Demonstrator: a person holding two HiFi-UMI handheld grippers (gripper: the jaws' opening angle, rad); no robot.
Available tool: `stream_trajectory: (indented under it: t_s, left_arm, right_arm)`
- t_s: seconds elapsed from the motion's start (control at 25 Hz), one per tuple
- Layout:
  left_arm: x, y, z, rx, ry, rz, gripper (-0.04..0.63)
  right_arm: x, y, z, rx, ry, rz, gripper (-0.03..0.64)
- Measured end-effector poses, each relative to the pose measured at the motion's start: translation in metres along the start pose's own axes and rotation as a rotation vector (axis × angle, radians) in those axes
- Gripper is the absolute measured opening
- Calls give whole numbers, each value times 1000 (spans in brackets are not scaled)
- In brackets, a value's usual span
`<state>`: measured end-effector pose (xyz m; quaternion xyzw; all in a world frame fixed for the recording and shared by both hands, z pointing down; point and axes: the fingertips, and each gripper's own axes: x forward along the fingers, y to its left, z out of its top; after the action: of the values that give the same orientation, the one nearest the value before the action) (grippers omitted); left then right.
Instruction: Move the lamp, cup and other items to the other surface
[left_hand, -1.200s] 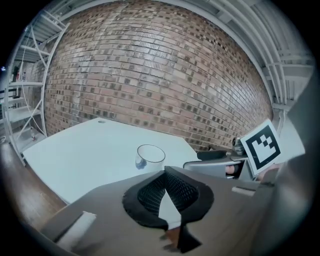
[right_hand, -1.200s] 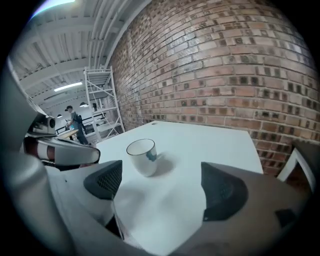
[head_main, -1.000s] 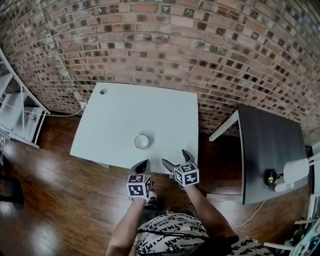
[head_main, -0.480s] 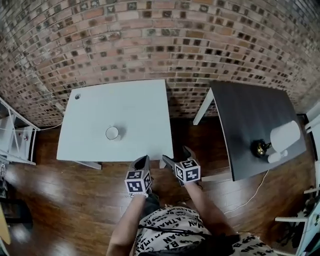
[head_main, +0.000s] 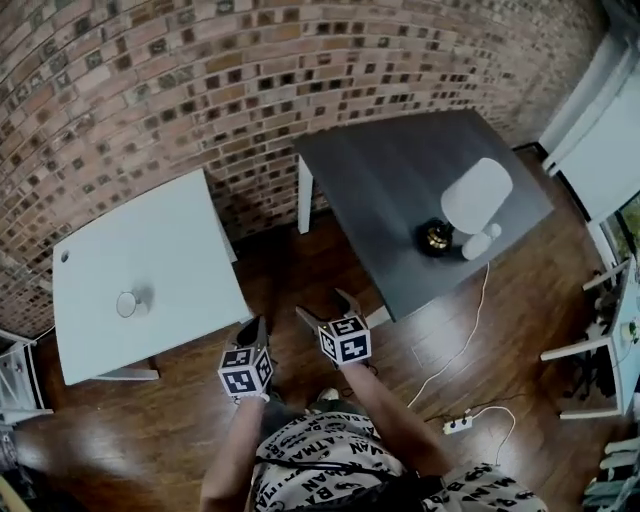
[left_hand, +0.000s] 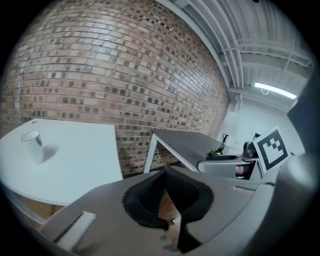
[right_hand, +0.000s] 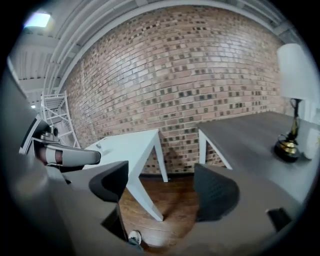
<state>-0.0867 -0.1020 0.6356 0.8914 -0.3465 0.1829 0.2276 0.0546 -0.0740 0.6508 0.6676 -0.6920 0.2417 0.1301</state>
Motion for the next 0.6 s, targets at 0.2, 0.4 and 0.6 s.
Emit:
stream_trajectory:
  t_s: [0.2, 0.4, 0.6]
  left_arm:
    - [50, -89, -3, 108, 31, -133, 0]
    - [93, -170, -7, 194, 87, -266, 0]
    - [140, -234, 6, 288, 121, -402, 0]
  right_arm:
    - [-55, -103, -12, 92, -50, -167, 422]
    - [-106, -203, -17, 198, -105, -342, 422]
    - [-135, -281, -4, 263, -166, -482, 383]
